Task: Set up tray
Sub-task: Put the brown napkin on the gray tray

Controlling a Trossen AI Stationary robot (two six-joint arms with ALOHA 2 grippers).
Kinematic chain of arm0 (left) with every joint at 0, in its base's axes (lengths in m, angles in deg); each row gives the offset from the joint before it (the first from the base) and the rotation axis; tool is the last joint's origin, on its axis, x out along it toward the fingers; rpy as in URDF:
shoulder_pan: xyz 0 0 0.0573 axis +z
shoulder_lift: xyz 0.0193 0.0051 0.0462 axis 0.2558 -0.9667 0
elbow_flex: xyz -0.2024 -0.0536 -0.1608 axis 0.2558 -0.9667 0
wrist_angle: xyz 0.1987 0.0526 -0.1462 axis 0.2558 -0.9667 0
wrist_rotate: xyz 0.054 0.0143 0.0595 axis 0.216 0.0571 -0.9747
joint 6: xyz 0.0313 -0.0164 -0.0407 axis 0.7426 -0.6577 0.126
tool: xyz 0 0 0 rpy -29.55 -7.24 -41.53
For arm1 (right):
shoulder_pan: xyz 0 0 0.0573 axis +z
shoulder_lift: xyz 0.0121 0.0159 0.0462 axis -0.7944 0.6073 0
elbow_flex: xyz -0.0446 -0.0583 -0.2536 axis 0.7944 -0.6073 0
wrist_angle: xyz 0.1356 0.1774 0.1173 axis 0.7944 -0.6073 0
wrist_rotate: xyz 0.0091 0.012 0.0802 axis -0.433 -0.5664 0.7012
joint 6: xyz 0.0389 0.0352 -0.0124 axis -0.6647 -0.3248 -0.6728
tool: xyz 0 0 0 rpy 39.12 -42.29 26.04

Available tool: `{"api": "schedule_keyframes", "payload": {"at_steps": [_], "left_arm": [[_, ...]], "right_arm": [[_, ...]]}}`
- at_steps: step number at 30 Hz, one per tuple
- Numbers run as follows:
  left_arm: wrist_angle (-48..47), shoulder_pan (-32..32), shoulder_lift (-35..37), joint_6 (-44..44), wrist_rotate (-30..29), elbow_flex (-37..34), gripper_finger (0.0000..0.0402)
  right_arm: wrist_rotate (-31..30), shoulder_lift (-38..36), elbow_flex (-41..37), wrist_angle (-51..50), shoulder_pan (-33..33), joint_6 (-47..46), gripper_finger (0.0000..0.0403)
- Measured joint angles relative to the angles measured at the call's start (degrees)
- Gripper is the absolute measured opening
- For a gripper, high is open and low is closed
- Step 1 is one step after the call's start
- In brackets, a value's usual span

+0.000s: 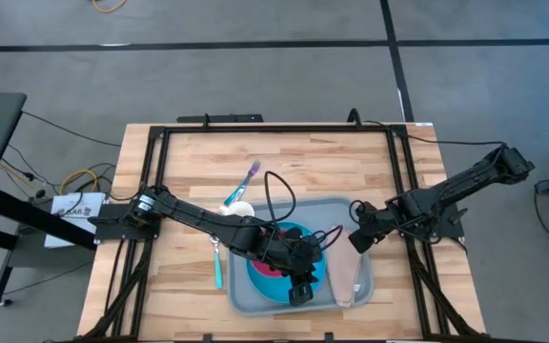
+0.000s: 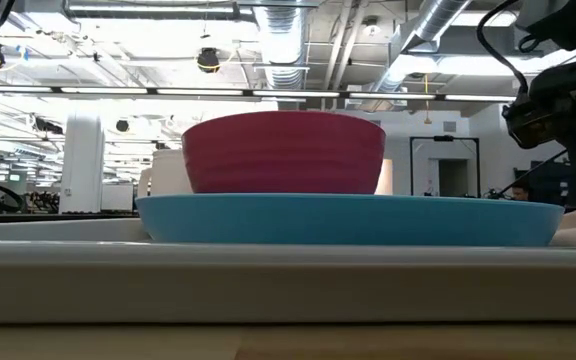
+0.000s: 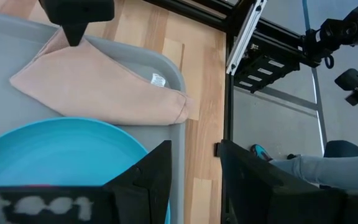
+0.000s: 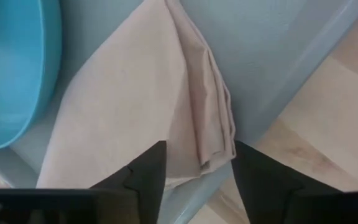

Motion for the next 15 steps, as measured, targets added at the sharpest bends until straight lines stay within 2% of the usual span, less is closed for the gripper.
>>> {"api": "schedule_keyframes", "payload": {"at_steps": [8, 15], "left_arm": [[0.00, 0.00, 0.00, -0.18, 0.68, 0.00, 0.0124], [0.00, -0.02, 0.00, -0.20, 0.68, 0.00, 0.0124]], "right_arm": [[0.17, 0.00, 0.00, 0.85, 0.00, 1.34, 0.0222], [-0.57, 0.75, 0.00, 5.13, -0.01, 1.39, 0.0225]]}}
